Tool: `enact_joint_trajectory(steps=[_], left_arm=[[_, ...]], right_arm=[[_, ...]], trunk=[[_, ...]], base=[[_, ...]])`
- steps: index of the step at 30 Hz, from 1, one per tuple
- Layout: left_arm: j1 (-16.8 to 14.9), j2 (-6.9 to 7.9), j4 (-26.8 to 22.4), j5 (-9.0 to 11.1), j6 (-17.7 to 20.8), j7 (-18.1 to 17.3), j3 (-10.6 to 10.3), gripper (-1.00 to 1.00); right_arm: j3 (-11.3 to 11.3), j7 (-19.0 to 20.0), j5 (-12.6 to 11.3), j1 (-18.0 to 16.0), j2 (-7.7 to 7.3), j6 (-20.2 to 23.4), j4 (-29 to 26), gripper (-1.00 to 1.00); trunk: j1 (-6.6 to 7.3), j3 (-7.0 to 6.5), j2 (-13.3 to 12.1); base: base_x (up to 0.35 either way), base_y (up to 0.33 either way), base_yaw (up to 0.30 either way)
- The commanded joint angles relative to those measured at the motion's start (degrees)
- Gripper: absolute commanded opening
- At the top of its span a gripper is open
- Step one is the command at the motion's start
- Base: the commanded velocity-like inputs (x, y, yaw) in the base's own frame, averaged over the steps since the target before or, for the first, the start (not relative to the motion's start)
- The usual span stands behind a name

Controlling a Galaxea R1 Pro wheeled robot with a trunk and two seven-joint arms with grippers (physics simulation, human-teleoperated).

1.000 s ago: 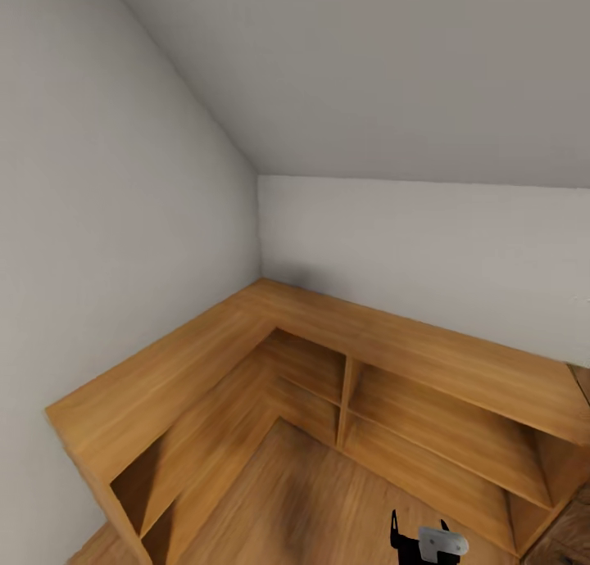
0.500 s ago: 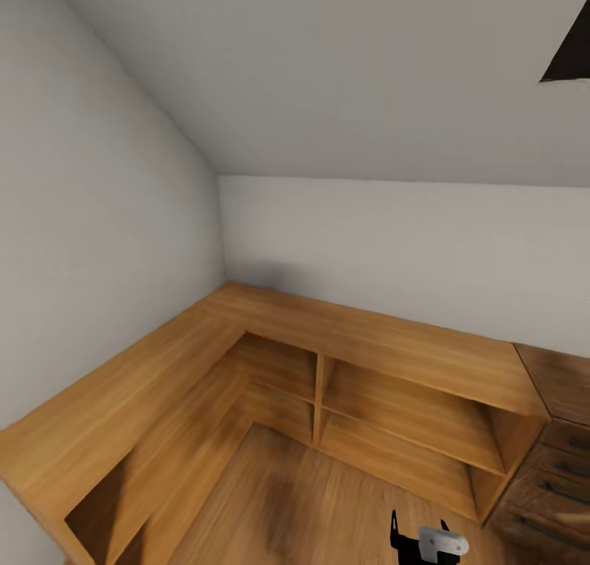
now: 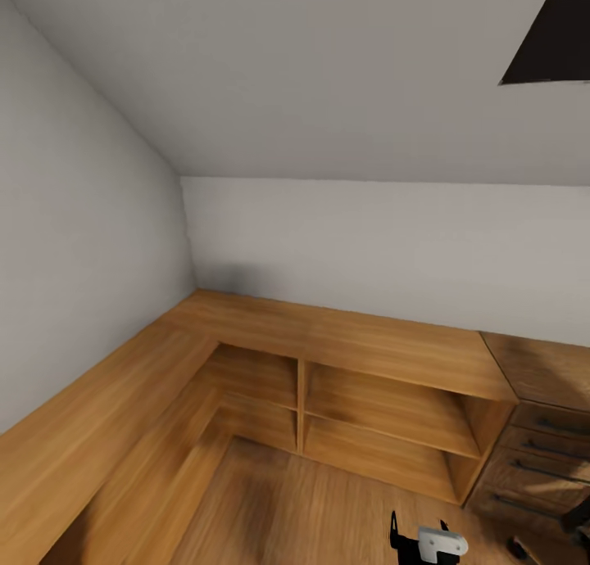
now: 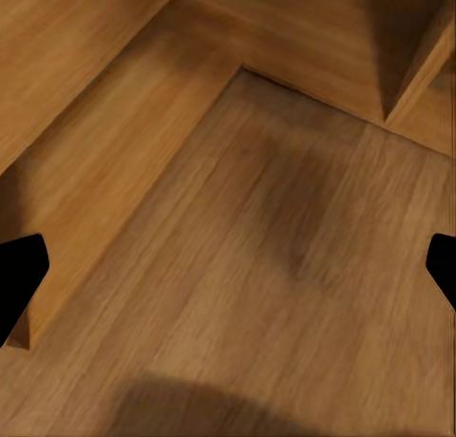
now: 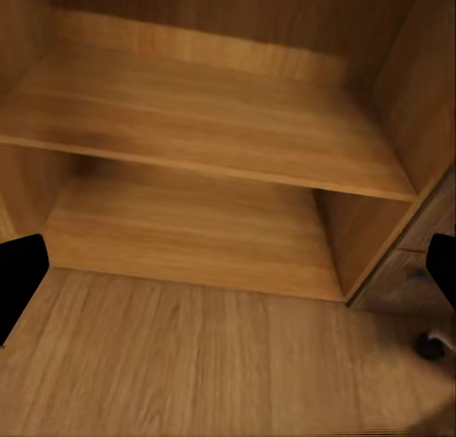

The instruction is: In the bedroom, organize the workspace by keeping the computer under the desk, ensuring the monitor is on the desk, placing the keyboard on the desk next to the monitor, placing the mouse on the desk next to the keyboard, moving the folder from the swivel chair onto the desk next to the mouse, stacking the notebook on top of the folder with the pen on top of the notebook, and positioning the swivel chair next to the desk.

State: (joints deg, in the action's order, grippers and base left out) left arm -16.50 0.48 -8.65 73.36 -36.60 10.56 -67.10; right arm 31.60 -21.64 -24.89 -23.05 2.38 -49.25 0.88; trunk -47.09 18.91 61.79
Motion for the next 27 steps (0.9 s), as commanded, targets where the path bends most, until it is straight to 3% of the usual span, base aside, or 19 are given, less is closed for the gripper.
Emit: enact_joint_trajectory(steps=[1, 6, 16, 27], left_arm=[[0.0, 0.05, -0.1, 0.1, -0.1, 0.5, -0.5, 1.0], [0.0, 0.05, -0.1, 0.1, -0.1, 0.5, -0.5, 1.0], [0.0, 0.05, -0.1, 0.1, -0.1, 0.5, -0.5, 1.0], [0.0, 0.05, -0.1, 0.1, -0.1, 0.5, -0.5, 1.0]], right_arm=[[0.5, -0.3, -0.2, -0.1, 0.06, -0.1, 0.1, 1.0], [0.5, -0.3, -0.2, -0.1, 0.08, -0.1, 0.1, 1.0], [0.5, -0.3, -0.2, -0.1, 0.08, -0.1, 0.1, 1.0], [0.5, -0.3, -0.2, -0.1, 0.08, -0.1, 0.2, 1.0]], trunk=[[-0.01, 0.07, 0.0], [-0.01, 0.07, 0.0], [-0.01, 0.07, 0.0], [-0.01, 0.07, 0.0]], base=[[0.021, 0.009, -0.278], [0.042, 0.046, -0.278], [0.196, 0.25, -0.279], [0.017, 0.019, -0.278]])
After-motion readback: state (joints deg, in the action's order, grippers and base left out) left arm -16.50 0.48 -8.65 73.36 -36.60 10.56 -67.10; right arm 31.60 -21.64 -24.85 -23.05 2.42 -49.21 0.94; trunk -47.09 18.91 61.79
